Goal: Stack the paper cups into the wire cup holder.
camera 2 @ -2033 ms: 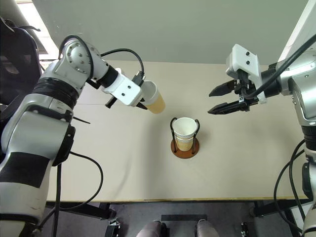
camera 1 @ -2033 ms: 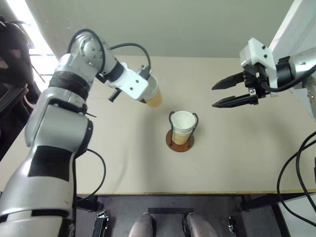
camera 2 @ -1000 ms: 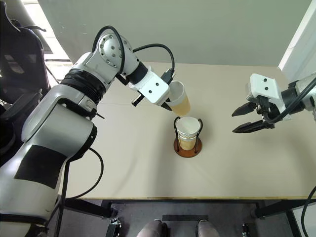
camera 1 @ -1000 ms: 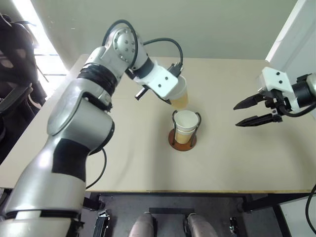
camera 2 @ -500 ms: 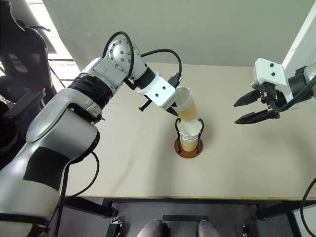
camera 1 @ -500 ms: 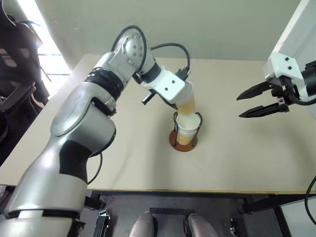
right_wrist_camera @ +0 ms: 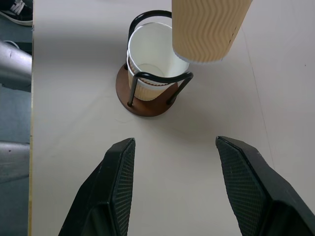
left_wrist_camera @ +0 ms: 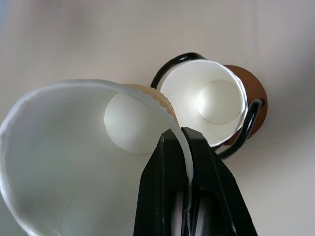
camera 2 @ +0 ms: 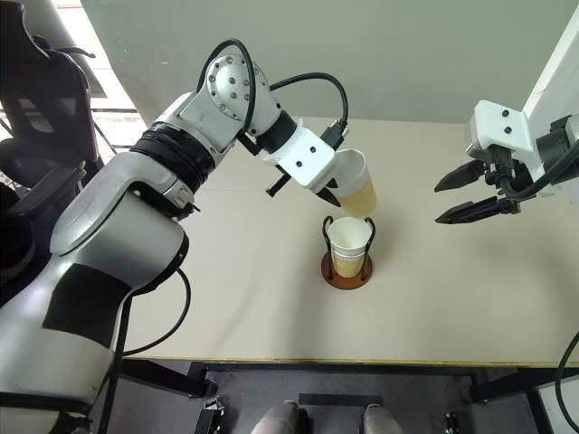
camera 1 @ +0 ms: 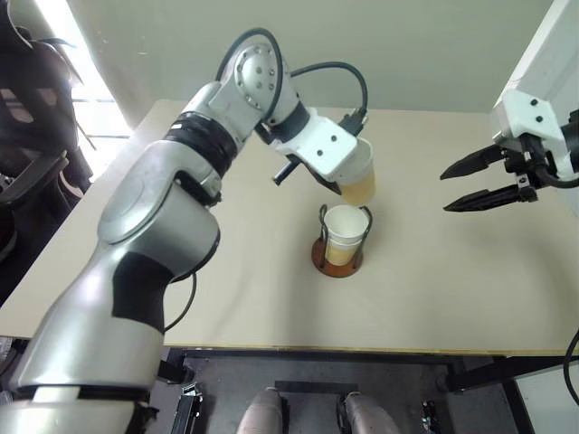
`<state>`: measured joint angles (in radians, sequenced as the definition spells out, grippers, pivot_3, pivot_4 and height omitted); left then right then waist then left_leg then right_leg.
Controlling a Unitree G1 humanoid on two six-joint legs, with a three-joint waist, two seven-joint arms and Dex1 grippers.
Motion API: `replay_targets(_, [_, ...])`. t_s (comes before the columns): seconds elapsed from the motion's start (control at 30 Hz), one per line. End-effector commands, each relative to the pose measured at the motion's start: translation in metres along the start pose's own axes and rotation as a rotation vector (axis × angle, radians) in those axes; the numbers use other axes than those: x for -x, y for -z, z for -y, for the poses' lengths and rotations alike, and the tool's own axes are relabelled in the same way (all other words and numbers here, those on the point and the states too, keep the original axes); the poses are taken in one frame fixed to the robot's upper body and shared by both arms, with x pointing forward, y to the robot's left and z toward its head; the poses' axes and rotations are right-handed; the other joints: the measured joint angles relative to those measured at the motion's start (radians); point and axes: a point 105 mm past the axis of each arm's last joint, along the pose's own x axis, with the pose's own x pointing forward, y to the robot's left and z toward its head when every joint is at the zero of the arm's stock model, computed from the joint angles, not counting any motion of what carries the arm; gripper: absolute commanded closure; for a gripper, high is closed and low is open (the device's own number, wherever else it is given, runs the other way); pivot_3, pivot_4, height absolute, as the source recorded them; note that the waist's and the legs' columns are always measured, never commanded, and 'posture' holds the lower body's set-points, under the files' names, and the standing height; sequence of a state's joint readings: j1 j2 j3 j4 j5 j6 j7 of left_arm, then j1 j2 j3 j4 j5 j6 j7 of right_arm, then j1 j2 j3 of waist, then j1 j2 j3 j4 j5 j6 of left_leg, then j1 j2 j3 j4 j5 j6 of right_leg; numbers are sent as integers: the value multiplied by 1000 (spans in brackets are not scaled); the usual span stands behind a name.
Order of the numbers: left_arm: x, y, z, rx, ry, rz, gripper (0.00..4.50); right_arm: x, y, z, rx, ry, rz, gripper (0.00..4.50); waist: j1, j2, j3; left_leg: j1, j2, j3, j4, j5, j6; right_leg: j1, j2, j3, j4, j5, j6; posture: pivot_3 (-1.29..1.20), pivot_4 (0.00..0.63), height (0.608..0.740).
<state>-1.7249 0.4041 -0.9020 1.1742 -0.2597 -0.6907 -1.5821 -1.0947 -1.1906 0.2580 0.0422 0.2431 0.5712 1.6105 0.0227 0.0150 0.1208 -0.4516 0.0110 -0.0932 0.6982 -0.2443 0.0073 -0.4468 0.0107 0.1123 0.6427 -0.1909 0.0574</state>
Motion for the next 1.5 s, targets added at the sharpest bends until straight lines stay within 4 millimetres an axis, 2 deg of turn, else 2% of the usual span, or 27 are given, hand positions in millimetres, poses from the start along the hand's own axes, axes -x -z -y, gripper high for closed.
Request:
replay_targets(0.03, [0,-7,0,-26,27,22,4473,11,-9,2,32,31,1,1844,0,0,0,0,0,0,0,0,0,0,1,-1,0,0,0,0,150,740])
replay_targets(0.83, [-13,-11,3,-50,90,33,4473,12,-10,-1,28,23,-11,1844,5,0,0,0,0,0,0,0,0,0,0,0,0,0,0,0,150,740])
replay_targets(1.5, [-24,-6,15,-56,144,27,4473,12,-11,-1,24,27,-6,1844,6,0,0,0,0,0,0,0,0,0,0,0,0,0,1,0,150,740])
